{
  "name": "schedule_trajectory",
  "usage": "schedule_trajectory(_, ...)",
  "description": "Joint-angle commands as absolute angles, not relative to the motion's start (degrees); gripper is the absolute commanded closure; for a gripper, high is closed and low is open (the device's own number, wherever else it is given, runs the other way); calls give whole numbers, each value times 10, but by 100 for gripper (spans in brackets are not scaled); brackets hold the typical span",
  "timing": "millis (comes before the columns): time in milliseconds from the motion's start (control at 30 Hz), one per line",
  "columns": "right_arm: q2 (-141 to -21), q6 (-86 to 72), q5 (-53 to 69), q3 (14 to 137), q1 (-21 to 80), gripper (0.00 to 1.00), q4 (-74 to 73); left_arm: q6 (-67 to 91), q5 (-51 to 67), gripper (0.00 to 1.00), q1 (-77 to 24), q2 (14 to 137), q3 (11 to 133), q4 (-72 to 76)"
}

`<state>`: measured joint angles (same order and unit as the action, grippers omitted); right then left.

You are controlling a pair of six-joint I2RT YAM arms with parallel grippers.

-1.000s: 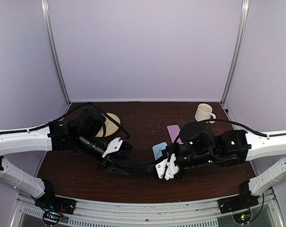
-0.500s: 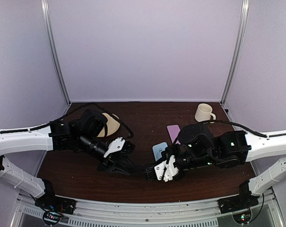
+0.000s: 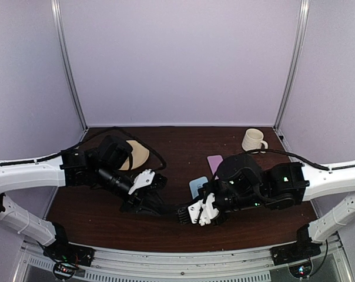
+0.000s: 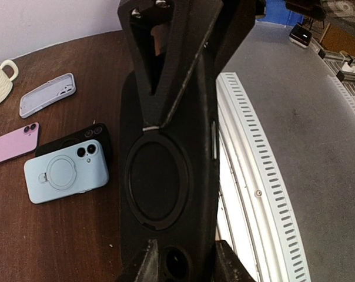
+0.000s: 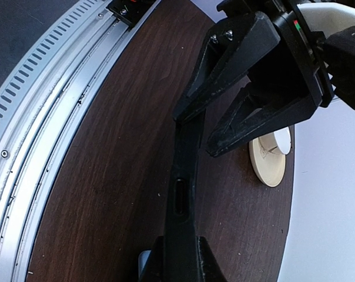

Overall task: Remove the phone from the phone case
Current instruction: Remove the top left corner of the phone from the phone case, then pass from the right arm to the left

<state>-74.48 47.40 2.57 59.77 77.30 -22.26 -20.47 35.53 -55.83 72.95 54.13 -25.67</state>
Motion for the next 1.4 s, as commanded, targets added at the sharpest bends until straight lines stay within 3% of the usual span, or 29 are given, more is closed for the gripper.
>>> schedule_trajectory(0, -745, 485, 190, 621, 831, 100, -220, -224, 254, 65, -513, 718, 570, -182)
schedule_trajectory(267, -752, 488, 186, 623, 839, 100, -234, -279, 240, 61, -513, 706, 569, -222)
schedule_trajectory(500, -753, 481, 33, 592, 838, 100, -122, -313, 303, 51, -513, 680, 559, -235)
schedule_trajectory(833, -720, 449, -62, 553, 804, 100, -63, -318, 149, 47, -510, 585, 497, -125)
schedule_trajectory(1000, -695, 428, -95, 531, 788, 100, -33, -324, 134, 44, -495, 527, 462, -63)
schedule_trajectory(1167, -675, 406, -112, 517, 775, 100, -3, -322, 162, 46, -481, 502, 454, -55)
schedule_trajectory(1367, -657, 374, -124, 511, 757, 100, 26, -316, 230, 55, -474, 485, 455, -68)
